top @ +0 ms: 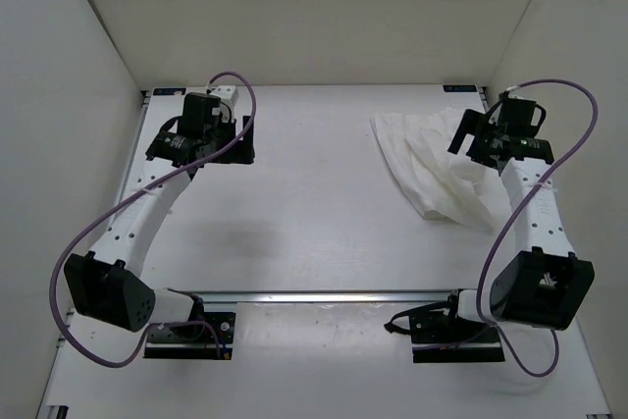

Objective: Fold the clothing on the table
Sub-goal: Move the skirt to the center of the board

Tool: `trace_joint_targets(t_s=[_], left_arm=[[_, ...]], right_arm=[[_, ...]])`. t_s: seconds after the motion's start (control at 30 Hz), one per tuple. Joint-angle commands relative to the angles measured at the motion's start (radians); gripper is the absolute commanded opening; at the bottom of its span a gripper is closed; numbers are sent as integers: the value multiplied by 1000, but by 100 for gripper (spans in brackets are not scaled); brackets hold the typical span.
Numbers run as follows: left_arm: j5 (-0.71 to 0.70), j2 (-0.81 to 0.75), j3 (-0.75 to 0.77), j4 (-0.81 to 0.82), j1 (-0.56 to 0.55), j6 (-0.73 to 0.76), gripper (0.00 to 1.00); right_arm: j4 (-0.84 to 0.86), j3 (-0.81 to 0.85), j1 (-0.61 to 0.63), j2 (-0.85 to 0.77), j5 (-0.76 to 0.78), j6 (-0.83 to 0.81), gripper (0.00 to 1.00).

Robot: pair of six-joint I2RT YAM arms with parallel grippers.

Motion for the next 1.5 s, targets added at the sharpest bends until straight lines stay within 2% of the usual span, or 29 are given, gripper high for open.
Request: trace_joint_targets(t_s=[0.0,0.13,0.2,0.27,0.37,0.5,0.63,0.7,0.83,0.87,0.9,0.93,0.97,1.0,1.13,1.17,1.2,1.3,1.4,1.47], left_arm=[[-8,-5,-1,76,-31,37,99],[29,60,15,96,-48,11,99],[119,98,24,108,-27,-15,99],[162,104,35,135,-8,-33,99],[228,106,35,168,29,-44,99],[322,104,20,175,114,-61,99],[274,112,29,182,112,-35,99],[265,114,21,195,98,-42,99],[358,114,-22,247,114,-99,99],[362,109,-28,267,108,-105,99],[375,107,-40,277,108,-113,99],[374,94,-45,281,111,-122,99],[385,84,-54,281,108,-128,99],[382,81,-63,293,111,-125,99],[371,63,-63,286,116,-116,99],[374,60,-57,287,118,-118,99],[389,51,-59,289,121,-116,98],[385,31,-66,312,119,-125,99],[397,12,-89,347,122,-170,99],[391,-3,-102,359,127,-179,99]], right_arm=[[49,37,-34,-2,-1,44,99],[-70,140,21,142,159,32,99],[-81,149,41,187,195,27,99],[-37,117,51,212,244,28,99],[61,76,27,210,226,-7,98],[78,80,-5,248,251,-54,97],[71,57,21,307,338,-113,96],[86,41,44,324,329,-129,89],[153,-25,62,366,326,-165,79],[175,-32,61,376,318,-163,71],[180,-29,59,394,291,-171,56],[180,-19,56,420,274,-168,31],[183,-18,53,422,248,-163,19],[190,-10,42,431,228,-166,0],[180,88,71,440,122,-134,0],[174,140,87,437,55,-127,0],[170,168,132,433,-11,-125,0],[150,344,321,434,-73,-85,0],[33,703,520,521,-106,-64,0],[-51,917,599,573,-113,-65,0]])
